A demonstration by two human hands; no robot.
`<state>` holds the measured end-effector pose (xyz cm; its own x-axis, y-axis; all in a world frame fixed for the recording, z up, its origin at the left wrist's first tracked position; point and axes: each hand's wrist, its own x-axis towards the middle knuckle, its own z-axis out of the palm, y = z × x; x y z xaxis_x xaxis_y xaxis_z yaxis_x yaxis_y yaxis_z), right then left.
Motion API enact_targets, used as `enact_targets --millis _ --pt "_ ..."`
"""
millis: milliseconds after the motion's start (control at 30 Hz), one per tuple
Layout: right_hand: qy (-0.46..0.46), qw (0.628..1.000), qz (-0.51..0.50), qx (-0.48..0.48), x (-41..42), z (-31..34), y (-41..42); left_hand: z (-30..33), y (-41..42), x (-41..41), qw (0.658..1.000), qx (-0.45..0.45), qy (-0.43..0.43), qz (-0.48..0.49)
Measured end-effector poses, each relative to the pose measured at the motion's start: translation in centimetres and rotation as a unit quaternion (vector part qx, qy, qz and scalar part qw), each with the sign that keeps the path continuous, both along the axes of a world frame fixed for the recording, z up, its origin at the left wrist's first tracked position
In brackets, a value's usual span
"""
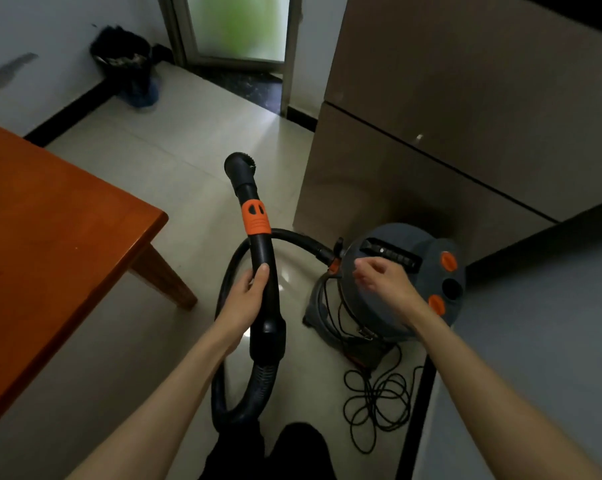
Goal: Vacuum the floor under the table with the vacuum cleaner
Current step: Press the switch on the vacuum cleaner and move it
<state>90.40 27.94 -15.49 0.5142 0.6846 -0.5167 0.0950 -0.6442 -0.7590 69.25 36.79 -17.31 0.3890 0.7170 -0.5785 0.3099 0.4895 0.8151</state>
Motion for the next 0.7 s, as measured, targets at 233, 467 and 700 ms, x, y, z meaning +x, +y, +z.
enact_targets --millis 233,467,700 --pt "-0.102 0.985 0.08 -0.113 11.3 -6.1 2.2 -3.6 1.7 7.2 0.997 -0.014 0.04 0.06" --pt "-0.237 0.899 0.3 -0.214 19.8 -14.2 3.6 -7.4 0.1 13.6 0.984 -0.022 0.082 0.155" --pt "-0.283 0.874 0.365 -0.155 21.7 -17.9 3.4 -9.9 -1.0 15.1 0.964 -0.056 0.098 0.241"
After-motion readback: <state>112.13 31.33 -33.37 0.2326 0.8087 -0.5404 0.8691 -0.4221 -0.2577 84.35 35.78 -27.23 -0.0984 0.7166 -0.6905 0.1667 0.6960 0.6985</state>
